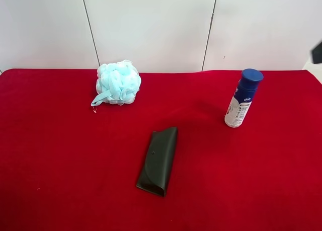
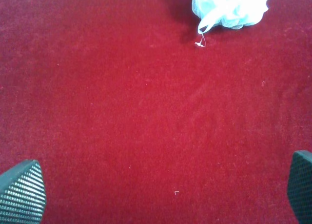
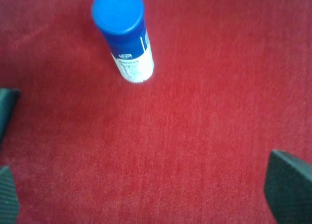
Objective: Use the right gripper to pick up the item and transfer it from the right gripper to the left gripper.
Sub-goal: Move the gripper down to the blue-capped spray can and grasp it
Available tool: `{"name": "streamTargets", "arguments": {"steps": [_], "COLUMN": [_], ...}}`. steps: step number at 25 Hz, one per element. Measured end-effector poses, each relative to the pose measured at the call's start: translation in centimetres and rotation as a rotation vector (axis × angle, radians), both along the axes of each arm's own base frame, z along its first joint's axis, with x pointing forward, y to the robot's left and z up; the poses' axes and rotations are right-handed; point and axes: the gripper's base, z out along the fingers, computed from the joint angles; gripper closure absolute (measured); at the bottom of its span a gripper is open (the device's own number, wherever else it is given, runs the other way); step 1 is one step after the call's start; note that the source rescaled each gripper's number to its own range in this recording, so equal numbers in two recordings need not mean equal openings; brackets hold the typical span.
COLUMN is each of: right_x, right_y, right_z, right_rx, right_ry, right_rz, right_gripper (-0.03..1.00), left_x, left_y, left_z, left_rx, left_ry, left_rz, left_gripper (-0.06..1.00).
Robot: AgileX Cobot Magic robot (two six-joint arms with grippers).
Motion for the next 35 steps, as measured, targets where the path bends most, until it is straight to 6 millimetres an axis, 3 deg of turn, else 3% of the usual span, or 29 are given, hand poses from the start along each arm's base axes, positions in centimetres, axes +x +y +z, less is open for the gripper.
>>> {"name": "streamTargets", "arguments": {"steps": [7,16,23,29,35], "right_x": [7.0,13.2,15.8,17.3,18.6], "right_y": [0.5,1.1,1.3,3.4,4.1], "right_z": [-0.9,-4.4,-8.0,-10.7,-12.8], "right_rx": [0.030,0.049,0.041,0.016,-0.030], "right_ry": [0.162,0.296,0.400,0.427,0.428], "right_rz": [-0.022,-0.023,-0.022,0.033,0.052], "right_gripper": [-0.03,-0.03,-0.03,-0.03,-0.03], "left_x": [0.0,0.0,0.0,0.0,0.0], "left_y": [0.0,0.0,0.0,0.0,0.0], "left_z": [0.0,0.0,0.0,0.0,0.0], "left_rx": [0.000,0.000,0.000,0.000,0.000], "left_ry": [0.000,0.000,0.000,0.000,0.000], "left_rz": [0.000,0.000,0.000,0.000,0.000], "left_gripper": [-0.06,-0.06,-0.06,-0.06,-0.06]}}
